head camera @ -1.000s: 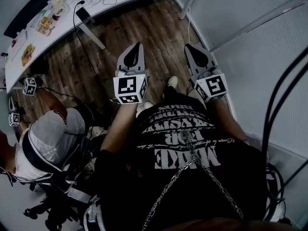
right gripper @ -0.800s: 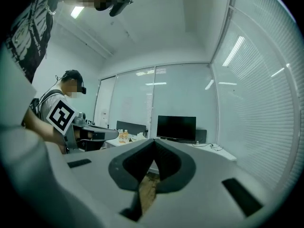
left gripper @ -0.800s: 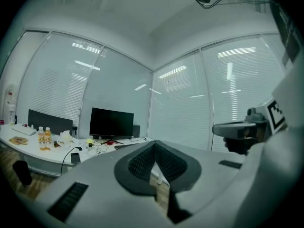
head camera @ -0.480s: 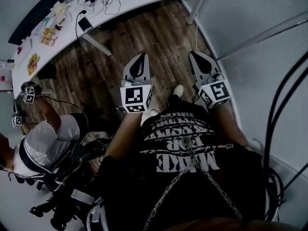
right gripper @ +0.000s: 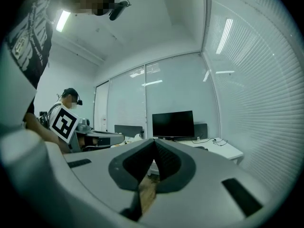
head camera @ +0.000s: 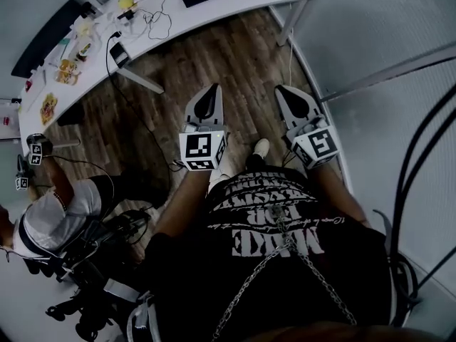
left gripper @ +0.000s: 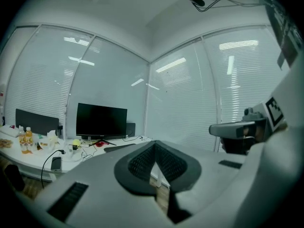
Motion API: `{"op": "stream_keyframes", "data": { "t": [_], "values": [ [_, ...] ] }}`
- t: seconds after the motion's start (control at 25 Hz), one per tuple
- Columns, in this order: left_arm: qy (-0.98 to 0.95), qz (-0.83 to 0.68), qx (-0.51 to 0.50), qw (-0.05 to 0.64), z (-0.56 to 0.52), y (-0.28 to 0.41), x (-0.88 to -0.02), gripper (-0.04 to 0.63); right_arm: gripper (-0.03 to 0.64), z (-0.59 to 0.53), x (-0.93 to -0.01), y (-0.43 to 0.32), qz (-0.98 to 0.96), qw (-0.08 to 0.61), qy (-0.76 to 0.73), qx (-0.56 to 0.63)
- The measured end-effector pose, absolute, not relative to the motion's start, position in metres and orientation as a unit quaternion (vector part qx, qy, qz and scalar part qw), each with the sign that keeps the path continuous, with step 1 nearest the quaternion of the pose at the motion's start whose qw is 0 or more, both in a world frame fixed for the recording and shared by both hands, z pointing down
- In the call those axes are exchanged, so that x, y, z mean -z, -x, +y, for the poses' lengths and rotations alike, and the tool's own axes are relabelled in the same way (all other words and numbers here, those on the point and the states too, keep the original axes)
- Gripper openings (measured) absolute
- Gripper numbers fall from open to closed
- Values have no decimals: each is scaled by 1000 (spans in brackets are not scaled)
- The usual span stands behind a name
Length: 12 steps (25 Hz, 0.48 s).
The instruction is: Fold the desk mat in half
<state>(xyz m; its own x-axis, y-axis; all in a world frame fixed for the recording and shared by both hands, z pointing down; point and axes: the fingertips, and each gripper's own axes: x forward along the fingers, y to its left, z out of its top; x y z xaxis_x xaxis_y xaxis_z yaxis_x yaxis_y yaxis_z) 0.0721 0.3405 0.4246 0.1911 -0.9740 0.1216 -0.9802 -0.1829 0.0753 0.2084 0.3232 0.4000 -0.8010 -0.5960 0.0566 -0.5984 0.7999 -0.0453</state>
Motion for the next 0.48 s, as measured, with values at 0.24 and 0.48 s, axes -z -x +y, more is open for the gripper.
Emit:
{"op": "stream_keyframes", "data": {
  "t": [0.24, 0.48],
  "values": [
    [-762, -645, -4, 46, 298, -80, -394, 6, -2, 279, -381, -211, -958, 21, -284, -5],
    [-747, -663, -9, 46, 269, -88, -399, 6, -2, 239, -382, -218, -967, 7, -256, -17]
  ]
}}
